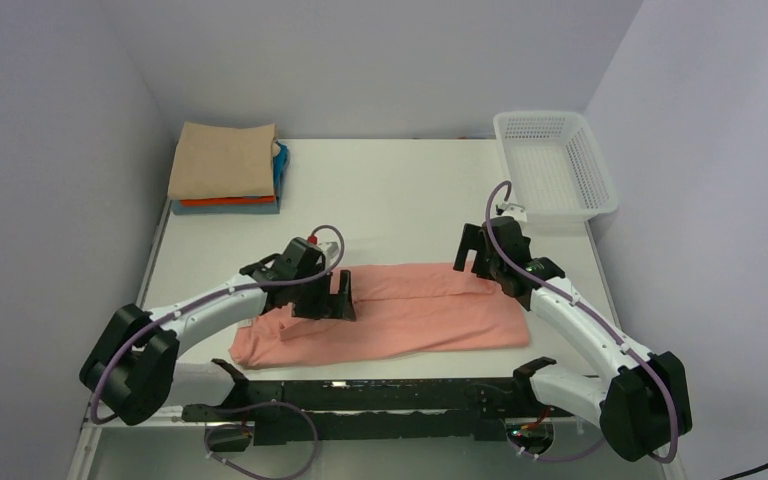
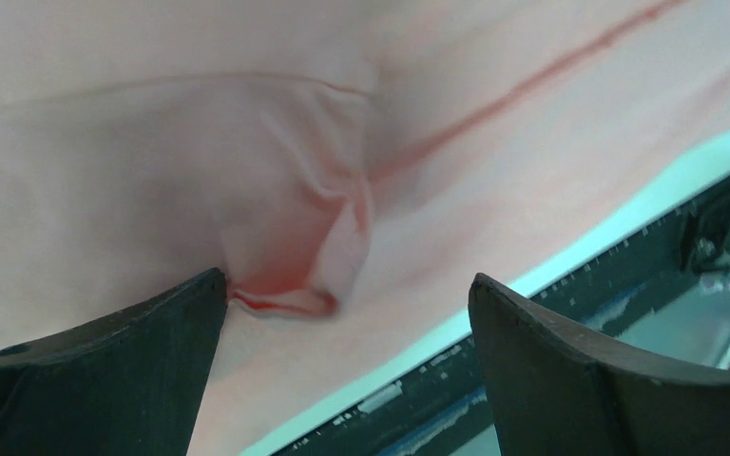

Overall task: Fold and stack the t-shirts
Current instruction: Fold the other side of the tshirt into a rectangle, then rotate the tshirt 90 degrees, then grab the bottom of the folded rectangular tshirt with both arms, then fold the folded rectangular tshirt in 1/3 of the way

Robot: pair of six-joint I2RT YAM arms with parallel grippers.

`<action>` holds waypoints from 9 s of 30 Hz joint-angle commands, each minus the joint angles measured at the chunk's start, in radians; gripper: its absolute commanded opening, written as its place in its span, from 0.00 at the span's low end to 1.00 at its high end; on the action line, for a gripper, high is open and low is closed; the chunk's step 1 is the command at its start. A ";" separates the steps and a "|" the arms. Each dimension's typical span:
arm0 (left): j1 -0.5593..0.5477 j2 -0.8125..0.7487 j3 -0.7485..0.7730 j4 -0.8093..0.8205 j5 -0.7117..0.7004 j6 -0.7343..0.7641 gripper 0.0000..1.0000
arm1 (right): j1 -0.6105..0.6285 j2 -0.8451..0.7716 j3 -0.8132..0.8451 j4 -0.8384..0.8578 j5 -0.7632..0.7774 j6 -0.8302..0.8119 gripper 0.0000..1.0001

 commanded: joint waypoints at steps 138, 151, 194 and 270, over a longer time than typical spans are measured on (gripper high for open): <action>0.188 1.514 1.817 0.655 0.157 -0.526 0.99 | 0.215 0.141 -0.007 0.253 -0.460 0.129 1.00; 0.110 0.598 1.019 0.257 0.336 -0.023 0.99 | -0.026 -0.128 -0.096 0.035 -0.420 0.133 1.00; -0.361 0.194 0.033 -0.040 -0.090 -0.226 0.00 | 0.044 -0.102 -0.439 0.025 -0.823 0.170 0.30; 0.256 0.533 0.632 0.207 0.104 -0.015 0.99 | -0.053 0.682 0.421 0.422 -0.491 0.089 0.98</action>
